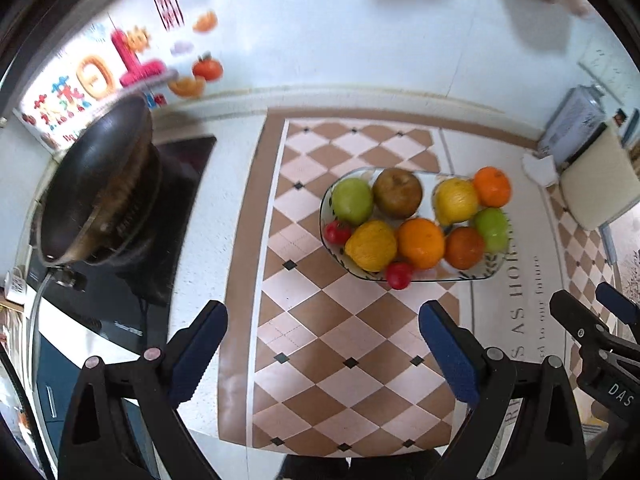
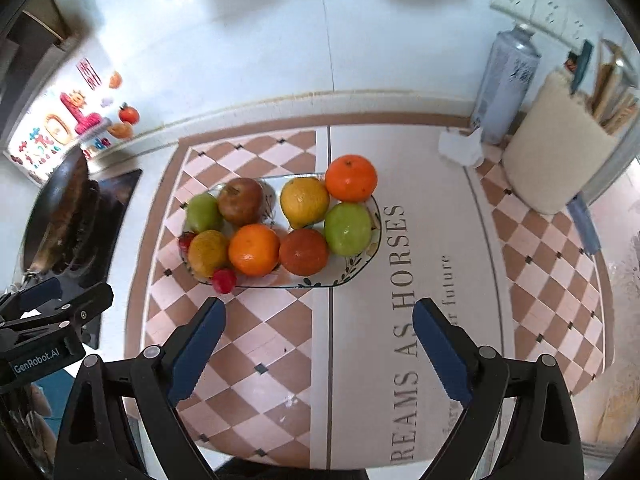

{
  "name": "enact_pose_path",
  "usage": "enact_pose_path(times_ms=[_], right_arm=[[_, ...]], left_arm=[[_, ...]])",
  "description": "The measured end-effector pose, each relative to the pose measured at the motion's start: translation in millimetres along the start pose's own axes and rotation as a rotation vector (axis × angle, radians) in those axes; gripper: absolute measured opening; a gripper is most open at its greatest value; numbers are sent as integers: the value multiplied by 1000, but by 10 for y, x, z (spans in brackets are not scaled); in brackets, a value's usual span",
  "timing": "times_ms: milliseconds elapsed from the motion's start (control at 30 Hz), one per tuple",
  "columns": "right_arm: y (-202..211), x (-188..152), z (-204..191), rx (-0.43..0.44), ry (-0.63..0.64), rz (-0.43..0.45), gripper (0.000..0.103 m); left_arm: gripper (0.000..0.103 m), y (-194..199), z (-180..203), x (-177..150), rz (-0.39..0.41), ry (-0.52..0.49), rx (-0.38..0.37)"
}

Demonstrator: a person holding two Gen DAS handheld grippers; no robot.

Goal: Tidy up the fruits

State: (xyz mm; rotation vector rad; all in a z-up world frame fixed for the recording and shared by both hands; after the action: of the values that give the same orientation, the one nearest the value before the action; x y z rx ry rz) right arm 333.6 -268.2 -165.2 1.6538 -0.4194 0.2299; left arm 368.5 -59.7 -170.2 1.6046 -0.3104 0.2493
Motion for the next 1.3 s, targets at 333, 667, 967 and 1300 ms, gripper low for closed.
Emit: enact_pose_path(times_ms=[333, 667, 967, 1300], right_arm=[[974, -623, -186, -26, -27, 130, 97], [1877, -1288, -344, -49, -18, 226, 97], [2565, -1703, -402, -21, 18, 308, 97], [3070, -1965, -284, -12, 39, 349, 97]], left_arm=[[98, 778, -106, -525, 139, -46, -16], [98, 1572, -188, -1117, 238, -73, -37], [98, 2111, -211, -1526, 301, -40, -27], [98, 2507, -172, -1872, 333, -20, -38]])
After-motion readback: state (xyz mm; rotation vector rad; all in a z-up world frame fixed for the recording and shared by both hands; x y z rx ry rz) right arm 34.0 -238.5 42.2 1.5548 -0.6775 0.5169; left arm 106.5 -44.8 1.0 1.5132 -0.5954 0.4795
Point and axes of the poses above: each gripper's, at about its wrist camera, not at the fingertips, and y roughly against the way its jaws point, z to its right, x to its top, the point moved 1 cm from there along -y, roughly the way its jaws point, and after that the axes turned 1 degree about -z, right-handed, at the moved point
